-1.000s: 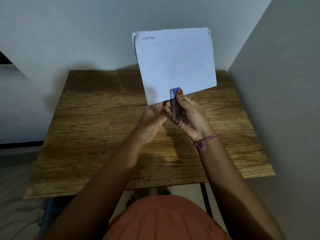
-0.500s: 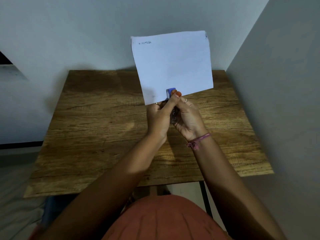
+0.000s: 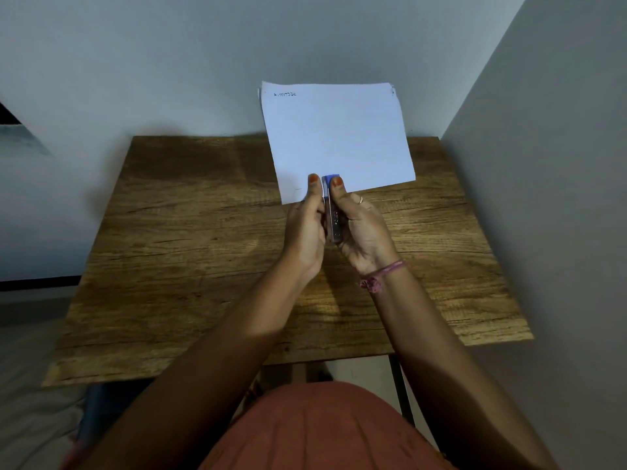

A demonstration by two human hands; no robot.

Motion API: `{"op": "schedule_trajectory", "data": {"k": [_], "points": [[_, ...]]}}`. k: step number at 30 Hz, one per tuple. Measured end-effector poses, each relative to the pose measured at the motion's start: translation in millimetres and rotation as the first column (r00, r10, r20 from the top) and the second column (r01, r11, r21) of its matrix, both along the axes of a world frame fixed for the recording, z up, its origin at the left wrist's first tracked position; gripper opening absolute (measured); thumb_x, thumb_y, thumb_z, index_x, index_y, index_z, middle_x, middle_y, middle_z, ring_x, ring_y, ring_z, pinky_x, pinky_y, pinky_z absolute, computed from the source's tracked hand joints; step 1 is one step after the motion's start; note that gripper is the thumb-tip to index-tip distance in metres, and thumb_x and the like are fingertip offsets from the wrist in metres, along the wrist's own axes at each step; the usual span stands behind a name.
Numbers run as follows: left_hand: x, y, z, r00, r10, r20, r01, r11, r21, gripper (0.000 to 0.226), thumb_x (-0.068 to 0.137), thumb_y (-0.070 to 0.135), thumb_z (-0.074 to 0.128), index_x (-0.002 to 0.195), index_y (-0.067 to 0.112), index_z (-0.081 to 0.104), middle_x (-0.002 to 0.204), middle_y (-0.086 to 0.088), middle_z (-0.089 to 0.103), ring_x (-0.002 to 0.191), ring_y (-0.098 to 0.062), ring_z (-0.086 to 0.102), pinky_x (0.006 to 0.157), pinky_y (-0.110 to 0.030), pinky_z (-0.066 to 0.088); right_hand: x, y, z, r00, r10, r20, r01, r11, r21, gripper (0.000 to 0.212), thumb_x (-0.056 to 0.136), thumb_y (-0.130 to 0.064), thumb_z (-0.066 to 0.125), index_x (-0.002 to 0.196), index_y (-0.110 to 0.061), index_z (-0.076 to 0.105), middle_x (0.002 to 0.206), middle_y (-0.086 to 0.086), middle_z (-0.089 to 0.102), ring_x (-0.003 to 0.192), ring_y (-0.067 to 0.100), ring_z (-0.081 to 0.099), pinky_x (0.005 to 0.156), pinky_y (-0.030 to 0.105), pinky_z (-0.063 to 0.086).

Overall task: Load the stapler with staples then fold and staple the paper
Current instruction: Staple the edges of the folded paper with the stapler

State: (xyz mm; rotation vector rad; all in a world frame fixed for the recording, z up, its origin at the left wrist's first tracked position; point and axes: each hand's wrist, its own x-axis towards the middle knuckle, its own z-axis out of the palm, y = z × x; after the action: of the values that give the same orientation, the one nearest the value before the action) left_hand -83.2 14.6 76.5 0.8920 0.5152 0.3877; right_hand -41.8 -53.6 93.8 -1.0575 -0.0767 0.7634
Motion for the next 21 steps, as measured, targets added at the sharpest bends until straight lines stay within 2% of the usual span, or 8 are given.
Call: {"op": "schedule_trajectory", "data": {"k": [4, 5, 8, 10, 12, 14, 17, 21], "points": [[3.3, 6.7, 0.2, 0.999, 0.050, -0.020, -0.052, 0.994, -0.100, 0.043, 0.094, 0.049, 0.047, 0.078, 0.014, 0.065, 0.066, -0.003, 0.057, 0.061, -0.014, 0.059, 0.059, -0.026, 0.051, 5.6, -3.1, -4.0, 0.997, 0.072, -0.020, -0.072, 0.997, -0.007, 0.019, 0.084, -0.028, 0.066, 0.089, -0.010, 0.065, 0.075, 0.007, 0.071, 0.064, 0.012, 0.067, 0.054, 0.020, 0.054], [4.8, 10.4, -0.5, 0.998, 0.065, 0.006, -0.064, 0.989, -0.136, 0.042, 0.095, 0.048, 0.046, 0.083, 0.012, 0.065, 0.066, -0.002, 0.059, 0.060, -0.013, 0.059, 0.058, -0.024, 0.051, 7.5, -5.3, -5.8, 0.997, 0.080, -0.020, -0.080, 0.997, -0.004, 0.021, 0.085, -0.027, 0.065, 0.092, -0.008, 0.065, 0.075, 0.006, 0.071, 0.064, 0.012, 0.066, 0.052, 0.019, 0.053], [7.3, 23.3, -1.0, 0.989, 0.130, 0.072, -0.110, 0.966, -0.233, 0.044, 0.097, 0.040, 0.046, 0.124, 0.007, 0.055, 0.106, -0.009, 0.070, 0.095, -0.019, 0.067, 0.081, -0.029, 0.054, 15.5, -14.8, -15.5, 0.995, 0.094, 0.034, -0.093, 0.995, -0.031, 0.014, 0.091, -0.017, 0.059, 0.097, -0.005, 0.065, 0.075, 0.003, 0.071, 0.064, 0.009, 0.066, 0.048, 0.019, 0.051], [8.1, 32.2, -0.8, 0.978, 0.183, 0.101, -0.146, 0.945, -0.294, 0.043, 0.098, 0.034, 0.046, 0.133, 0.009, 0.048, 0.119, -0.008, 0.065, 0.111, -0.020, 0.062, 0.089, -0.030, 0.051, 20.8, -21.5, -25.5, 0.989, 0.107, 0.098, -0.095, 0.987, -0.127, 0.010, 0.091, -0.014, 0.059, 0.096, -0.008, 0.066, 0.072, 0.000, 0.072, 0.061, 0.006, 0.066, 0.050, 0.020, 0.053], [9.3, 39.6, -0.7, 0.970, 0.208, 0.128, -0.158, 0.933, -0.323, 0.039, 0.098, 0.031, 0.046, 0.131, 0.010, 0.048, 0.123, -0.007, 0.063, 0.115, -0.020, 0.060, 0.087, -0.030, 0.051, 30.1, -27.1, -38.9, 0.978, 0.104, 0.183, -0.053, 0.964, -0.261, 0.006, 0.090, -0.014, 0.062, 0.092, -0.011, 0.066, 0.070, -0.003, 0.070, 0.058, 0.004, 0.063, 0.052, 0.019, 0.052], [9.1, 46.1, -1.2, 0.966, 0.217, 0.139, -0.161, 0.930, -0.331, 0.040, 0.099, 0.031, 0.046, 0.132, 0.009, 0.047, 0.121, -0.008, 0.064, 0.111, -0.019, 0.062, 0.086, -0.030, 0.052, 43.6, -28.9, -50.8, 0.939, 0.106, 0.328, 0.049, 0.901, -0.431, 0.004, 0.086, -0.016, 0.067, 0.085, -0.013, 0.065, 0.069, -0.002, 0.062, 0.058, 0.005, 0.057, 0.054, 0.021, 0.049], [7.3, 55.3, -4.4, 0.960, 0.231, 0.159, -0.166, 0.926, -0.338, 0.036, 0.099, 0.028, 0.046, 0.128, 0.009, 0.049, 0.118, -0.009, 0.065, 0.105, -0.020, 0.065, 0.089, -0.034, 0.053, 68.2, -24.1, -66.7, 0.840, 0.171, 0.515, 0.253, 0.717, -0.650, 0.014, 0.084, -0.027, 0.070, 0.092, -0.017, 0.067, 0.087, -0.005, 0.065, 0.080, 0.010, 0.061, 0.076, 0.028, 0.050], [3.2, 67.3, -6.1, 0.944, 0.274, 0.182, -0.184, 0.898, -0.399, 0.027, 0.098, 0.024, 0.049, 0.120, 0.008, 0.051, 0.105, -0.012, 0.070, 0.090, -0.023, 0.071, 0.082, -0.037, 0.058, 94.9, -12.2, -77.9, 0.753, 0.327, 0.571, 0.366, 0.512, -0.777, 0.041, 0.082, -0.038, 0.070, 0.109, -0.008, 0.066, 0.104, 0.009, 0.069, 0.098, 0.022, 0.063, 0.087, 0.036, 0.052]]}}
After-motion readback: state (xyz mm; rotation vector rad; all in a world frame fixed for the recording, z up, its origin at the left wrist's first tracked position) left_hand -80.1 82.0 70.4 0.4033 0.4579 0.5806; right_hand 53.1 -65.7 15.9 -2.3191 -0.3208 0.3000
